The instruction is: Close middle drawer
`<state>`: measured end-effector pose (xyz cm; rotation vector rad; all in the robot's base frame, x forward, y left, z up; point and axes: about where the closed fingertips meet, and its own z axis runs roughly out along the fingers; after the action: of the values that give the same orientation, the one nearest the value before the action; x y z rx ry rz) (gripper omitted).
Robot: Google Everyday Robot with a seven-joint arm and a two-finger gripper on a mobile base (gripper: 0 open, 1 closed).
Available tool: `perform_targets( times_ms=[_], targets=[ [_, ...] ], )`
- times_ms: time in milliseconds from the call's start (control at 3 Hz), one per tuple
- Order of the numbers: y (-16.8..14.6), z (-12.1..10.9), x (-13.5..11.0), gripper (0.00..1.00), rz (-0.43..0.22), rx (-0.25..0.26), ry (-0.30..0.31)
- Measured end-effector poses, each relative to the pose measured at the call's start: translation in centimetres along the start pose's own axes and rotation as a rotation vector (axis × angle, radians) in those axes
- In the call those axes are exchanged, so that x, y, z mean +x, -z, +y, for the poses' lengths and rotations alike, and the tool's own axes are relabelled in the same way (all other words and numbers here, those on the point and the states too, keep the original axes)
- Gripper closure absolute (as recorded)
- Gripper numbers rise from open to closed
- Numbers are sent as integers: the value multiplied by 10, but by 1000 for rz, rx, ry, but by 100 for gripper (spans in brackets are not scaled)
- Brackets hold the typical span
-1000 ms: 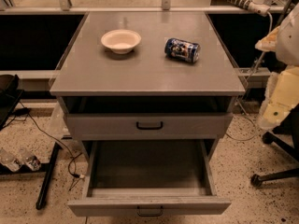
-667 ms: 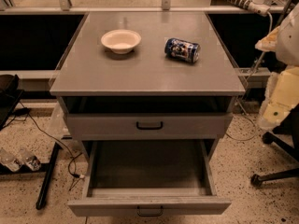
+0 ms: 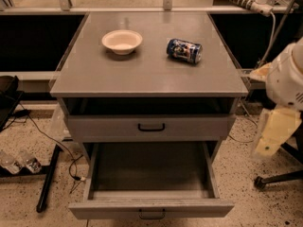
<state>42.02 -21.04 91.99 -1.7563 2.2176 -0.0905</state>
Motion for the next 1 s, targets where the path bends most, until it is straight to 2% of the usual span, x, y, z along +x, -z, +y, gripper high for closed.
perform_targets(
  times_ms=[333,1000],
  targets=[
    [-48,27,11,0,-59,-40,-13],
    [-138,79,22,43,-215,-101,-56]
  ],
)
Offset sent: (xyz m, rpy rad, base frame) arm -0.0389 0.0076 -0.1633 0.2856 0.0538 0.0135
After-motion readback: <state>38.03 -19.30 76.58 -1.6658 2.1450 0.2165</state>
